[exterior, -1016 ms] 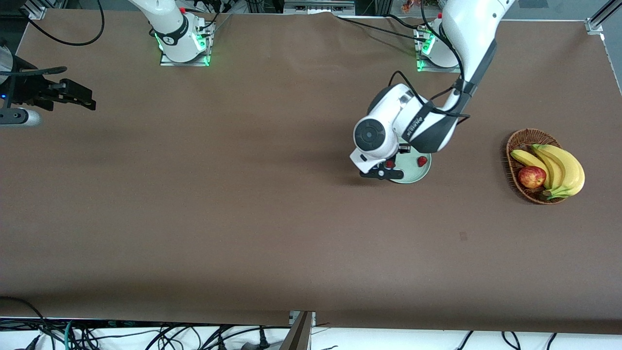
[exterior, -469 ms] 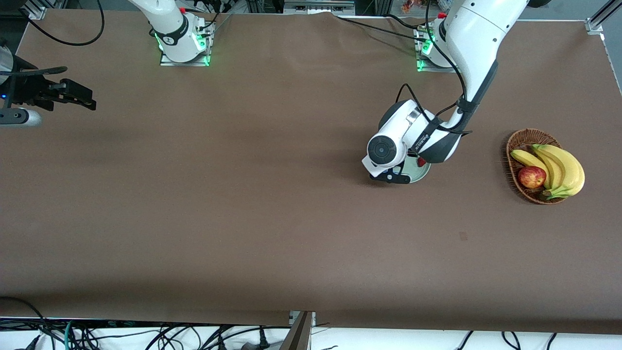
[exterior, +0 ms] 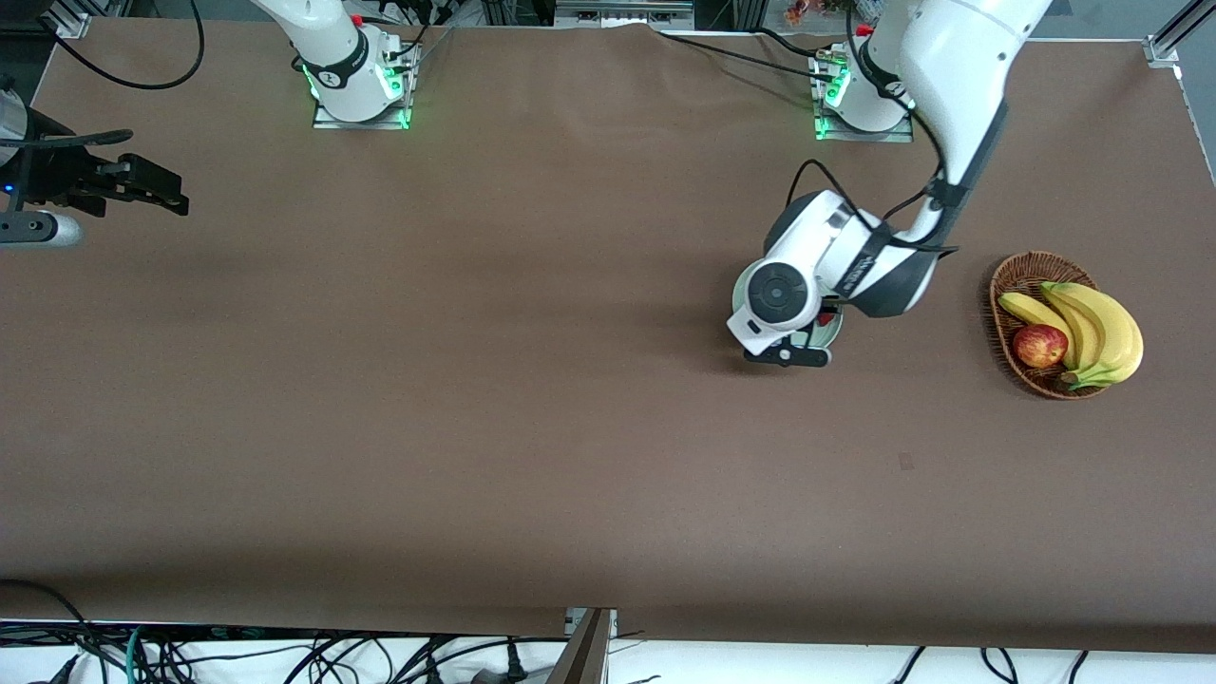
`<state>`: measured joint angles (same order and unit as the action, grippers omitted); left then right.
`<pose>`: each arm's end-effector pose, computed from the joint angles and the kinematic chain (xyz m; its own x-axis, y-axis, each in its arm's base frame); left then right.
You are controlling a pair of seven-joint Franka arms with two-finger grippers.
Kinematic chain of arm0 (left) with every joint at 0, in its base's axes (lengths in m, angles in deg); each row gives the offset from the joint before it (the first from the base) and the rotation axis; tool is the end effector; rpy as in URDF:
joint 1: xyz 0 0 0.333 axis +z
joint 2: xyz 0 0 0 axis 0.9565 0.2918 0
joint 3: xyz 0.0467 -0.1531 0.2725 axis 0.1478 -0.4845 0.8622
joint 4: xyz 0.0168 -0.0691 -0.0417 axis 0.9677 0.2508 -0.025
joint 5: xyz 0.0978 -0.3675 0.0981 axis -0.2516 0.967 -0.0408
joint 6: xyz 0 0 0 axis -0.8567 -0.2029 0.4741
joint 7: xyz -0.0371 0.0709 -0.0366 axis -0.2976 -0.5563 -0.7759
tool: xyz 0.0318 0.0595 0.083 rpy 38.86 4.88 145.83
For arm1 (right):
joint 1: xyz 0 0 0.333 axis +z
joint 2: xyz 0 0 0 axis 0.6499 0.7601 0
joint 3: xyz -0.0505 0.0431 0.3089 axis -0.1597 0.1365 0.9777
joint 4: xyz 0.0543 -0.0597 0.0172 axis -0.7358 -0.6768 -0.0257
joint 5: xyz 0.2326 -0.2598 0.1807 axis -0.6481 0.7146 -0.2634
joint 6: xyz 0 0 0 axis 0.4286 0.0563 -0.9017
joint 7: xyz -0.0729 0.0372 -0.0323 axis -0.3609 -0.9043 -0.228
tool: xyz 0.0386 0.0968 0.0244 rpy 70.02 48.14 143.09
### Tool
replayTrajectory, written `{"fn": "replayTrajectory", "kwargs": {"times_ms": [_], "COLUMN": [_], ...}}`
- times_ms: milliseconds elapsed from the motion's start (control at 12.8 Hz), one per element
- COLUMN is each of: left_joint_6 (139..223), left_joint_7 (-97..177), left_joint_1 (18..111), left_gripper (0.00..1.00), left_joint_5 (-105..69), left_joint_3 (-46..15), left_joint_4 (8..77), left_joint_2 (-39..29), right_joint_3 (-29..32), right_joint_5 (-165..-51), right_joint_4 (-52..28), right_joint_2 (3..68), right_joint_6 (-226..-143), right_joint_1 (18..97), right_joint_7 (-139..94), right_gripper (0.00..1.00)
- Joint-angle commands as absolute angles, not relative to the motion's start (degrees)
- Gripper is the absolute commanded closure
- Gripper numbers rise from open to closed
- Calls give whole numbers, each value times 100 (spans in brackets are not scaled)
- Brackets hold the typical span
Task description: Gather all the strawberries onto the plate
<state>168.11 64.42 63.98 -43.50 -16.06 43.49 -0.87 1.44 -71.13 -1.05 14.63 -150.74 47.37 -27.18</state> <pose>0.5540 -0.2521 0.2606 0.9453 -0.0242 -0.3253 -0.1180 -0.9551 -0.2718 0.5507 0.0141 0.6062 0.9873 0.0320 -0.1554 0.0317 -0.9995 -0.0046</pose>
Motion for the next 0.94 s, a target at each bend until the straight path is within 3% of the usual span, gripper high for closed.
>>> {"fn": "replayTrajectory", "kwargs": {"times_ms": [0, 234, 547, 703, 859], "left_joint_6": [16072, 15148, 14313, 14363, 14930], "left_joint_7": [6236, 6201, 5237, 4447, 4381], "left_joint_1": [6513, 6539, 7247, 7575, 7471], "left_gripper": [0, 0, 0, 0, 0], "left_joint_5": [-4106, -4070, -3334, -2919, -2901], "left_joint_3": [-1678, -1686, -1677, -1599, -1048], "left_joint_4": [3682, 2364, 1483, 1691, 2399], "left_joint_2": [-529, -529, -609, -1168, -2054], "right_joint_3": [227, 236, 245, 245, 253], "right_joint_5": [-7036, -7018, -7010, -7010, -7010], "right_joint_4": [-130, -130, -130, -130, -130], "right_joint_2": [1406, 1406, 1415, 1406, 1406], "right_joint_6": [-15076, -15076, -15085, -15085, -15076], "right_joint_1": [4677, 4686, 4695, 4695, 4695], "right_joint_7": [-2712, -2712, -2712, -2712, -2712], "right_gripper": [0, 0, 0, 0, 0]}}
